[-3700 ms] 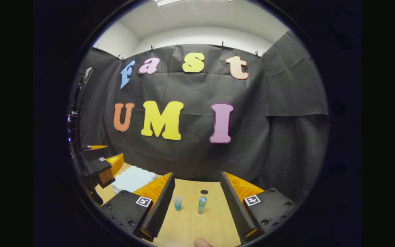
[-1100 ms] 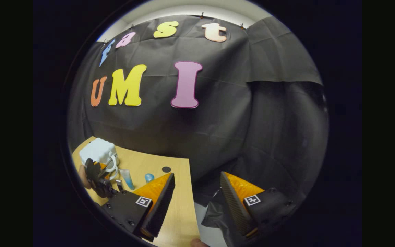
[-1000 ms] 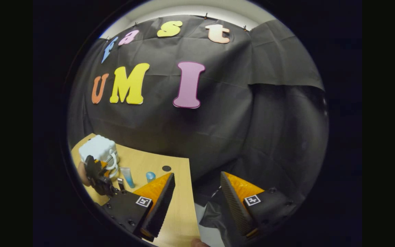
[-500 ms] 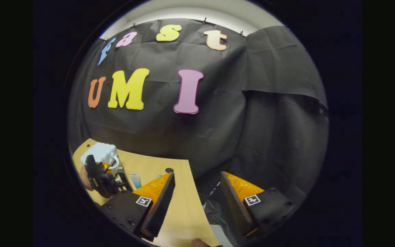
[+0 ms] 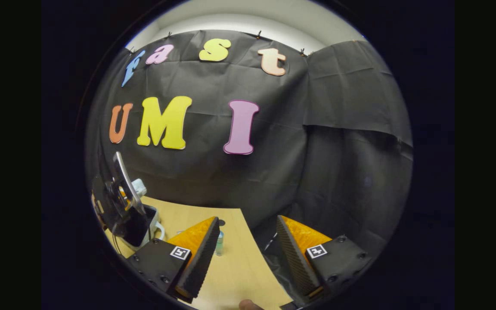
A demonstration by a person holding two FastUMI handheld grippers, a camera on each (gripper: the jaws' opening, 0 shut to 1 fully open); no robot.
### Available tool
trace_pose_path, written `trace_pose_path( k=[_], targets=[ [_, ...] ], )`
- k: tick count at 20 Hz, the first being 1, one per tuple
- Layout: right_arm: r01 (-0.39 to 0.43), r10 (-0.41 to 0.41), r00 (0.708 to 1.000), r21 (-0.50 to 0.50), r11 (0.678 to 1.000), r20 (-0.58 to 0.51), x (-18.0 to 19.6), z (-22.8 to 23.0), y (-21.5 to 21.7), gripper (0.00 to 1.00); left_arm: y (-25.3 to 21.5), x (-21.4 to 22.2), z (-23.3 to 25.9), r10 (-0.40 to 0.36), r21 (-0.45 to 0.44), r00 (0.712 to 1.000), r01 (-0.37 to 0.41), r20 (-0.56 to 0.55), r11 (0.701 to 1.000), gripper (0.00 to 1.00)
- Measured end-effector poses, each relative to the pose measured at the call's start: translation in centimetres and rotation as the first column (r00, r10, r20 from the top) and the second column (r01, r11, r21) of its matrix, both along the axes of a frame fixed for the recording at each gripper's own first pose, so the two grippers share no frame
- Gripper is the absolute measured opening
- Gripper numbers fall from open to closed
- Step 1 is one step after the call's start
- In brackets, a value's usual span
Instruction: First open the suitcase, pack the skin care products into it, and then close the suitcase.
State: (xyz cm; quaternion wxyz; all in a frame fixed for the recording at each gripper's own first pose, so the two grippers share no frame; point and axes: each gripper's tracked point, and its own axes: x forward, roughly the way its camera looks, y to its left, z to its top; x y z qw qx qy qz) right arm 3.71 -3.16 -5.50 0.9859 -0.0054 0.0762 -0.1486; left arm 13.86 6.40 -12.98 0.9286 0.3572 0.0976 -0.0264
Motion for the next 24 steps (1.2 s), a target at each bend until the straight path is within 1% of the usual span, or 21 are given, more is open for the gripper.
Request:
trace_pose_path(
  k=[3, 5, 9, 12, 17, 20, 24],
  targets=[
    [-0.024, 0.024, 1.0, 0.012, 1.0, -0.005, 0.0, 0.2, 3.4, 0.8, 3.8, 0.1, 2.5, 0.014, -0.119, 0.999, -0.01, 0.034, 0.993, 0.02],
    [-0.043, 0.044, 0.999, 0.021, 0.999, -0.006, 0.1, 0.5, 5.7, 0.79, 7.4, -0.1, 4.1, 0.043, -0.131, 0.997, -0.034, 0.066, 0.991, 0.02],
    [-0.062, 0.062, 0.998, 0.015, 0.998, -0.003, 0.3, 1.1, 9.3, 0.79, 14.1, -0.1, 5.4, 0.101, -0.147, 0.989, -0.085, 0.105, 0.986, 0.02],
    [-0.07, 0.071, 0.997, 0.03, 0.997, -0.021, 0.6, 1.0, 11.7, 0.79, 18.2, -0.2, 5.1, 0.128, -0.152, 0.985, -0.11, 0.118, 0.982, 0.02],
    [-0.056, 0.057, 0.998, 0.018, 0.998, -0.039, 0.8, 1.1, 14.0, 0.8, 23.7, -0.6, 3.6, 0.158, -0.166, 0.981, -0.139, 0.11, 0.976, 0.03],
    [-0.052, 0.054, 0.996, 0.039, 0.998, -0.065, 1.1, 0.3, 15.1, 0.8, 27.2, -0.4, 2.1, 0.172, -0.167, 0.981, -0.155, 0.093, 0.974, 0.02],
    [-0.041, 0.046, 0.995, 0.05, 0.998, -0.092, 1.7, -0.3, 15.9, 0.8, 32.2, 0.3, -0.9, 0.194, -0.19, 0.979, -0.18, 0.058, 0.965, 0.03]
  ],
)
